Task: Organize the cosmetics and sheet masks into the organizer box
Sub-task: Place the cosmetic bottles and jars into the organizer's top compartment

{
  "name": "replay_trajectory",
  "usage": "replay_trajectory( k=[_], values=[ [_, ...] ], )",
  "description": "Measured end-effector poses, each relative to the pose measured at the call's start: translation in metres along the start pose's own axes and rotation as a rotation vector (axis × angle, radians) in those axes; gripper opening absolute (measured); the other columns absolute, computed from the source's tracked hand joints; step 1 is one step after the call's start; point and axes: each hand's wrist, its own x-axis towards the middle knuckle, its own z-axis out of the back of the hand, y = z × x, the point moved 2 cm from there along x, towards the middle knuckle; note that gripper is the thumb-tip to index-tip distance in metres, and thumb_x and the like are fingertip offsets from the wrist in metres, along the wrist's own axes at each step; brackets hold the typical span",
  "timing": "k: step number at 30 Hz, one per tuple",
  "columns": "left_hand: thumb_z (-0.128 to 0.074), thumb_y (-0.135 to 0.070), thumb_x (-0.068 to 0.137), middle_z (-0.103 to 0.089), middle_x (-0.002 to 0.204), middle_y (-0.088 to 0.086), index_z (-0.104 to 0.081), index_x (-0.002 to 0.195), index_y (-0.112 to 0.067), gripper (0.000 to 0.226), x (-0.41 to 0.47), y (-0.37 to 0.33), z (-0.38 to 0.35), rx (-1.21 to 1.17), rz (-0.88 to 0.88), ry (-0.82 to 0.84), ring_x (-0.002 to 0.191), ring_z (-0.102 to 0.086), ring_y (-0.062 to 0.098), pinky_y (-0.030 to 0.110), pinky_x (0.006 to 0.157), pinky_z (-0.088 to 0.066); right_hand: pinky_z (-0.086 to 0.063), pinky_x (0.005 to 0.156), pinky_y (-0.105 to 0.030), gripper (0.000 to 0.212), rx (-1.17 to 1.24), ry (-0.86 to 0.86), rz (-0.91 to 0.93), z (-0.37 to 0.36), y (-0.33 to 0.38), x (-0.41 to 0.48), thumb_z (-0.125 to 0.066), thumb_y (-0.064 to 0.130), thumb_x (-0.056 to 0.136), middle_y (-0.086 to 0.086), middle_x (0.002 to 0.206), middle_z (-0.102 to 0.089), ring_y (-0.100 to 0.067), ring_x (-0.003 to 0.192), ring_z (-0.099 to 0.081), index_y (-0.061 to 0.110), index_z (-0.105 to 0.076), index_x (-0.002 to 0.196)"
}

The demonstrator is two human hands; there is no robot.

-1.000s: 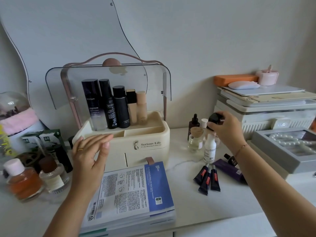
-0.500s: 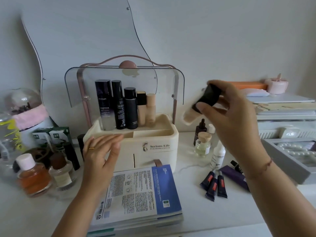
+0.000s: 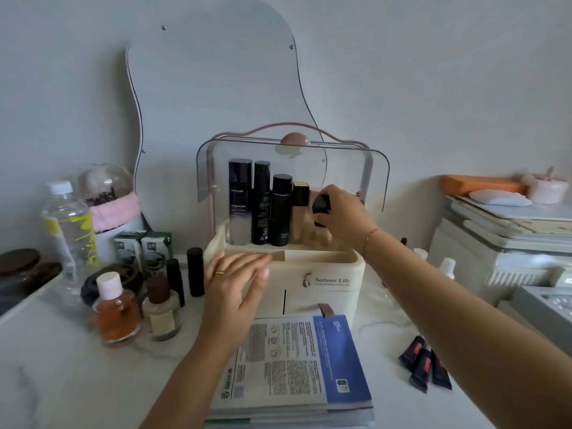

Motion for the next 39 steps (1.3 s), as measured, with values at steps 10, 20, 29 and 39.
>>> replay_trajectory(
  k=[10, 20, 29, 39],
  values=[
    [-0.037, -0.040, 0.095, -0.062, 0.118, -0.016, -0.067, 0.116, -0.023, 0.040, -0.002, 0.001, 0.001, -0.018, 0.009, 0.017, 0.115, -0.051, 0.000, 0.023, 0.113, -0.012, -0.038, 0.077, -0.027, 0.029, -0.271, 0.014, -0.088, -0.009, -0.004, 0.018, -0.037, -0.006, 0.086, -0.018, 0.123, -0.047, -0.025, 0.103, -0.047, 0.000, -0.050, 0.111],
    [-0.038, -0.039, 0.095, -0.064, 0.119, -0.014, -0.067, 0.116, -0.021, 0.040, -0.001, 0.002, 0.000, -0.007, 0.000, 0.021, 0.116, -0.055, 0.005, 0.029, 0.113, -0.016, -0.028, 0.106, -0.032, 0.057, -0.303, -0.192, 0.110, -0.020, -0.003, -0.012, -0.050, -0.013, 0.075, -0.020, 0.140, -0.031, -0.034, 0.131, -0.032, -0.003, -0.038, 0.130],
    [-0.040, -0.037, 0.095, -0.066, 0.117, -0.012, -0.069, 0.114, -0.019, 0.039, 0.000, 0.002, -0.001, -0.011, -0.017, -0.002, 0.114, -0.056, 0.005, 0.034, 0.113, -0.019, -0.045, 0.088, -0.037, 0.029, -0.200, -0.006, 0.040, -0.030, -0.014, -0.036, -0.041, 0.010, 0.093, -0.012, 0.124, -0.049, -0.030, 0.109, -0.051, 0.008, -0.051, 0.120],
    [-0.041, -0.036, 0.096, -0.067, 0.117, -0.012, -0.068, 0.114, -0.021, 0.037, 0.000, 0.001, -0.001, 0.001, 0.006, 0.012, 0.114, -0.056, 0.005, 0.034, 0.114, -0.019, -0.050, 0.084, -0.037, 0.021, 0.009, -0.003, 0.089, -0.024, 0.002, -0.067, -0.045, 0.020, 0.094, -0.005, 0.108, -0.057, -0.020, 0.092, -0.057, 0.010, -0.061, 0.103]
  ],
)
